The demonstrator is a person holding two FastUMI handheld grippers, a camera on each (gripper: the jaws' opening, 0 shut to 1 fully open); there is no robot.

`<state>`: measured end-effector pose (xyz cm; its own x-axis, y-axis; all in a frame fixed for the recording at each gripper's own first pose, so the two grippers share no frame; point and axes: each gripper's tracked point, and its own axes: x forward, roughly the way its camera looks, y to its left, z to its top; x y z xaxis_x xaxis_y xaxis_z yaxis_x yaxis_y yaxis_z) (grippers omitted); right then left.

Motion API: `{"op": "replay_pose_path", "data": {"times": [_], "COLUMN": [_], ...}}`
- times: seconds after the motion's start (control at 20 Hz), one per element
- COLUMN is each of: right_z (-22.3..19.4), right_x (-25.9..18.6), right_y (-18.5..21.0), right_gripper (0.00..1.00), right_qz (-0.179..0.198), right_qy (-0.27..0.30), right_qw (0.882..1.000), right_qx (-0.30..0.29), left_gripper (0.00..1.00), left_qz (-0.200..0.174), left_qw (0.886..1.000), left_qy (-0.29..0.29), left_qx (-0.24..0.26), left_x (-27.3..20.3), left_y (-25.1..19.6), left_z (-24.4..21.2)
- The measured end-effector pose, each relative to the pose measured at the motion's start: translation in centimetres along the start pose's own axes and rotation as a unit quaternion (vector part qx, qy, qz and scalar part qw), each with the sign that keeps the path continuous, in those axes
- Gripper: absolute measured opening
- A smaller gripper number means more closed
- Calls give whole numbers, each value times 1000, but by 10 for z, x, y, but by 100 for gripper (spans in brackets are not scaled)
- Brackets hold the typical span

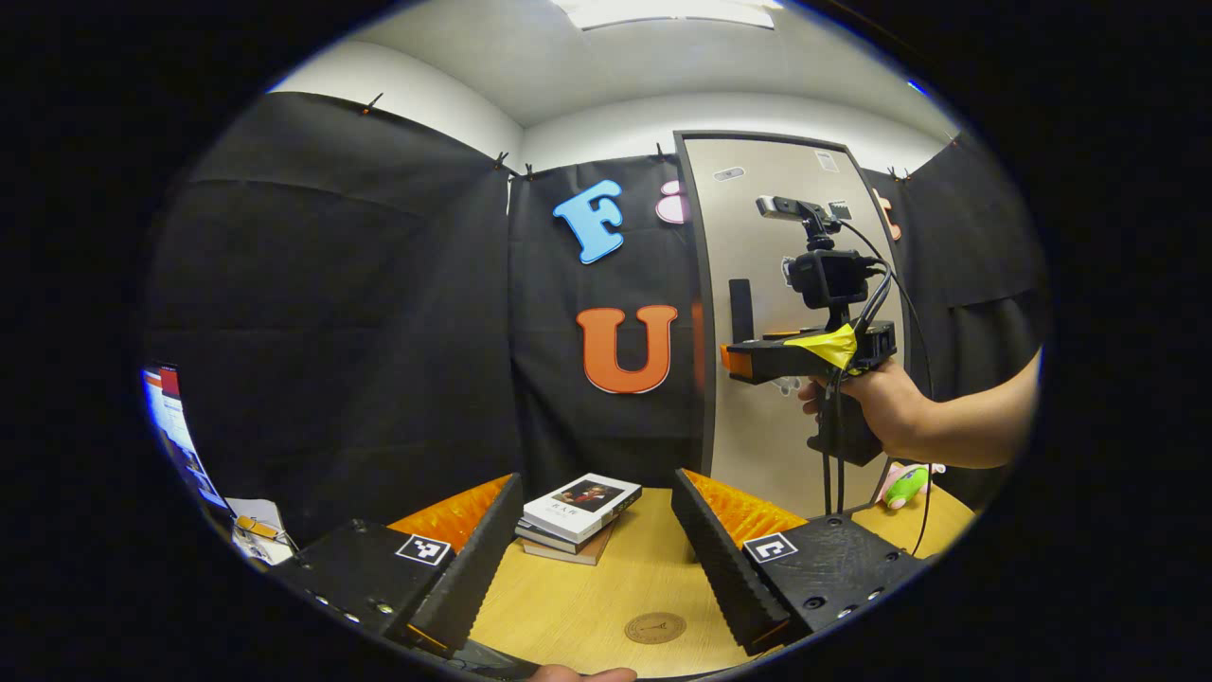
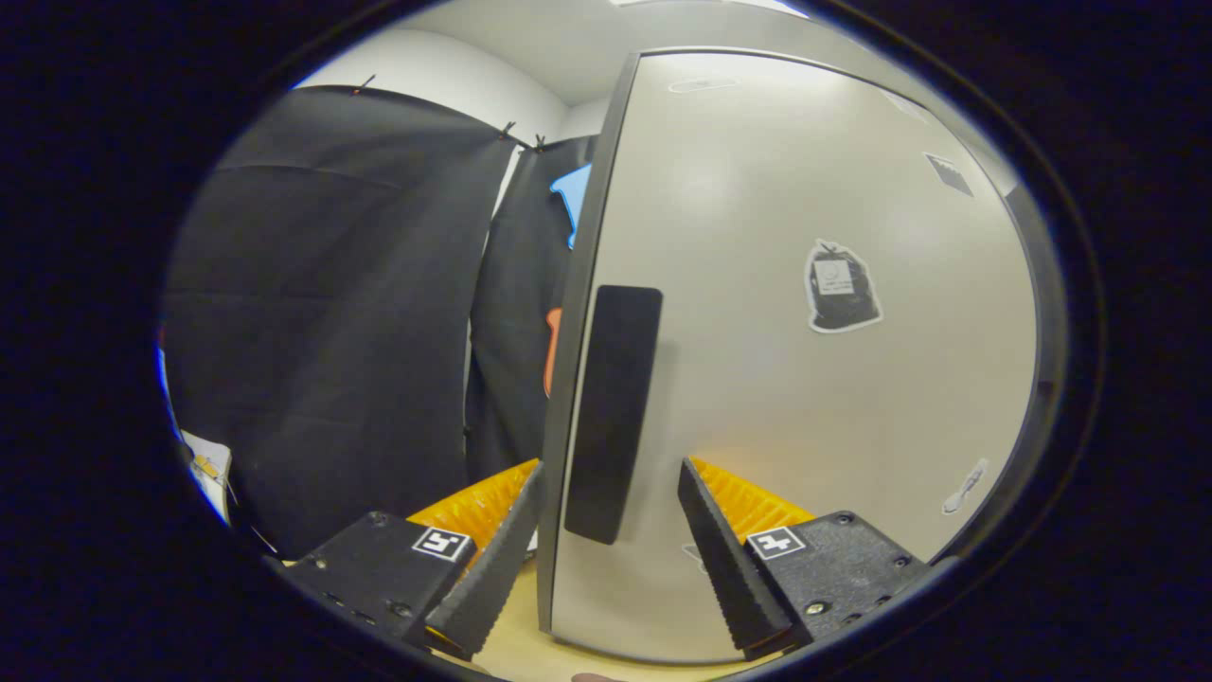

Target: Open the cabinet door with the right hand, grasp the bottle in the cabinet with the left hand and place it on the coaster, then close the cabinet door with the right hand.

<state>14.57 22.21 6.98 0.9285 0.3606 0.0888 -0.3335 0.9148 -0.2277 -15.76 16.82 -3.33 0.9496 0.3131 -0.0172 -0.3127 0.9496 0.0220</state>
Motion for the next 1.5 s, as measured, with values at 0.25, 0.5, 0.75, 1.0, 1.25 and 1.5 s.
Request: {"op": "replay_pose_path", "data": {"times": [0.25, 0.5, 0.75, 1.0, 1.25, 1.5], "right_z": [-1, -2, 0, 7, 6, 9], "right_x": [5, 5, -18, -76, -120, -158], "right_y": [3, 0, 12, 19, 11, -2], "right_gripper": [68, 30, 26, 26, 25, 25], "right_qz": [-29, -36, -2, 74, 138, 183], "right_qy": [11, 33, 44, 39, 59, 74], "right_qw": [999, 999, 998, 995, 987, 979], "right_qx": [-20, 11, 40, 48, 54, 48], "left_gripper": [96, 96, 96, 98, 97, 96], "left_qz": [2, -5, -24, -75, -116, -142], "left_qw": [1000, 1000, 999, 997, 992, 987], "left_qy": [14, 18, 16, 24, 38, 65], "left_qx": [-5, -9, -14, -27, -20, -30], "left_x": [-9, -11, -5, 2, 13, 32], "left_y": [9, 10, 5, -21, -46, -80], "left_z": [-11, -14, -17, -23, -33, -45]}}
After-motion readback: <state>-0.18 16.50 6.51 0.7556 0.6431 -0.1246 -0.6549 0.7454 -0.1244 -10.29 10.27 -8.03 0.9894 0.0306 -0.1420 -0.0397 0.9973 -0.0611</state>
